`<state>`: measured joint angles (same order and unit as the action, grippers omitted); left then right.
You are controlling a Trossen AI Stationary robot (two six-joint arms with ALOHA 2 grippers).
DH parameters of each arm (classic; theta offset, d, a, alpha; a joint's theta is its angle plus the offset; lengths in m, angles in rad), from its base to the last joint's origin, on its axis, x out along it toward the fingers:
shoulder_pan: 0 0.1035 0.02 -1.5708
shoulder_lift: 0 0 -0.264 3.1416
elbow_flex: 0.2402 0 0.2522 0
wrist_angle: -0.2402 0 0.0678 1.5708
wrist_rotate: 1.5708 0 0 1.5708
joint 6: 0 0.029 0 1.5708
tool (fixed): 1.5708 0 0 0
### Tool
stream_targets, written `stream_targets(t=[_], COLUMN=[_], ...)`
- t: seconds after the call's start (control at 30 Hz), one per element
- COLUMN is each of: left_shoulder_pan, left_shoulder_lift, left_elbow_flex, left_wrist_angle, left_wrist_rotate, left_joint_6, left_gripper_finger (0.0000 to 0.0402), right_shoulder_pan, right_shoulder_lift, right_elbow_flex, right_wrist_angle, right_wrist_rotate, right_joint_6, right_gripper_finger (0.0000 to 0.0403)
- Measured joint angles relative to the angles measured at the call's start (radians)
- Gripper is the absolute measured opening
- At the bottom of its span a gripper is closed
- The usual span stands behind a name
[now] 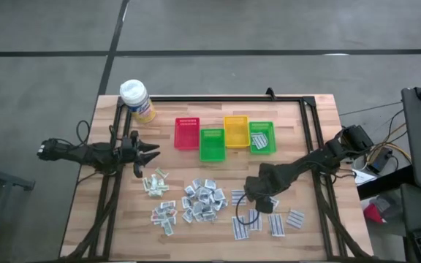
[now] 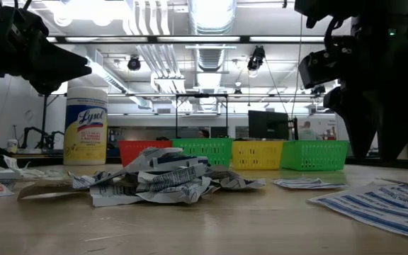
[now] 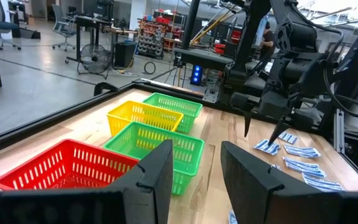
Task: Pick & Place First Aid Supplies
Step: Put the blue bandage into the right green basket
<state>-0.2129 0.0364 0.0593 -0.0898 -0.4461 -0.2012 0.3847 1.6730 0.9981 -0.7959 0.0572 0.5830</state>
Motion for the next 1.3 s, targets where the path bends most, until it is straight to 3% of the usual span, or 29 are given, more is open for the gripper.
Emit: stream_targets(t=[0.63, 1.3], left_shoulder_pan=[0.0, 0.0], left_shoulder_lift=[0.0, 0.0], left_elbow_flex=[0.0, 0.0], left_wrist_angle=[0.0, 0.0], left_wrist_rotate=[0.0, 0.0], left_joint_6=[0.0, -0.001], left_gripper_finger=[0.0131, 0.0131], right_shoulder_pan=[0.0, 0.0], right_shoulder_lift=[0.0, -0.004], right_elbow_flex=[-0.093, -0.15], right_wrist_angle=[0.078, 0.144], right_wrist_rotate=[-0.005, 0.003], right_joint_6=[-0.003, 0.072], right_gripper_finger=[0.0263, 0.0182])
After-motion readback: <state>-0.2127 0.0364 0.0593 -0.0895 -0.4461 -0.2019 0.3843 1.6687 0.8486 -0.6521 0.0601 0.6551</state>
